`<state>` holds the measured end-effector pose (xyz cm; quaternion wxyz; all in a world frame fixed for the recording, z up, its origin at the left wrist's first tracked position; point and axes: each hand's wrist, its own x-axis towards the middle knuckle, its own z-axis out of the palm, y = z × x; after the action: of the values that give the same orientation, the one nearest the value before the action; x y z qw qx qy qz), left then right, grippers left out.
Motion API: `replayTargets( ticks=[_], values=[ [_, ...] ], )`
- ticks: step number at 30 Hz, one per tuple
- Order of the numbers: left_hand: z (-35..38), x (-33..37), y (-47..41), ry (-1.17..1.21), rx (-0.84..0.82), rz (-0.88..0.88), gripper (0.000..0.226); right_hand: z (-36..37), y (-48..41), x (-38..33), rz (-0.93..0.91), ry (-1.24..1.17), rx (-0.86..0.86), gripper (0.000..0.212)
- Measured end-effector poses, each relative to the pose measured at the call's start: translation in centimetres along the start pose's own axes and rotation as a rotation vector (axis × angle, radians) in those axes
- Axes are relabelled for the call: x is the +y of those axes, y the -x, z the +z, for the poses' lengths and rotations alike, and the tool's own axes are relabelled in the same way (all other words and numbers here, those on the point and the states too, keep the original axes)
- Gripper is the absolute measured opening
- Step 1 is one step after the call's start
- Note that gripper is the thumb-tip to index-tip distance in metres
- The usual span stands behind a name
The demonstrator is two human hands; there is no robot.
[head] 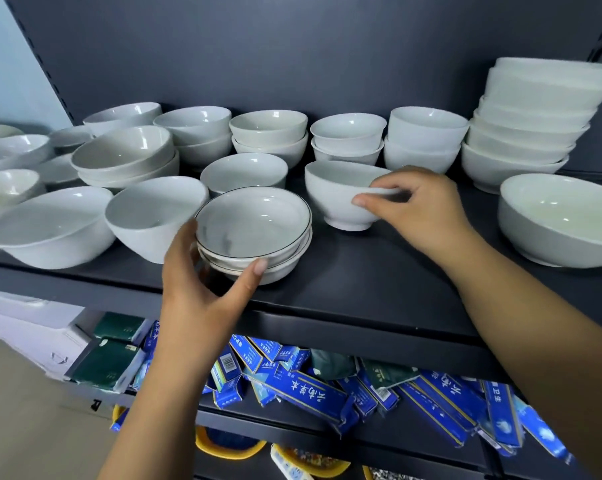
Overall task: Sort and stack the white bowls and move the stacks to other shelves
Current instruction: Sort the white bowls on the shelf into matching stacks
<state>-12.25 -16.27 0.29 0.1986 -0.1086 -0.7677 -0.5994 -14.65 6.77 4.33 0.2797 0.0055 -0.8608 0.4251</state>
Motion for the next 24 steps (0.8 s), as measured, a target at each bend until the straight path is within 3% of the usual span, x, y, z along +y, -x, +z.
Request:
replayTargets(
  ticks=[4, 10, 17, 24],
  values=[
    [0.2, -0.6, -0.7, 0.062, -0.063, -0.015, 0.078, -0.4, -0.2, 0.1, 0.076, -0.139, 0.076, 0.015],
    [1.1, 0.2, -1.5, 0.017, -0.166, -0.010, 0.059, -1.1, 0.1, -0.6, -0.019, -0.196, 0.210, 0.015],
    [2.7, 0.2, -2.5, -0.104, -0.212, -0.003, 0.082, -2.0, 0.0, -0.6, -0.096, -0.119, 0.345, 0.013],
    [5.1, 0.8, -3.7, -0.139, -0.279, -0.045, 0.090, -4.0, -0.6, 0.2, -0.104, 0.008, 0.477, 0.014]
  ],
)
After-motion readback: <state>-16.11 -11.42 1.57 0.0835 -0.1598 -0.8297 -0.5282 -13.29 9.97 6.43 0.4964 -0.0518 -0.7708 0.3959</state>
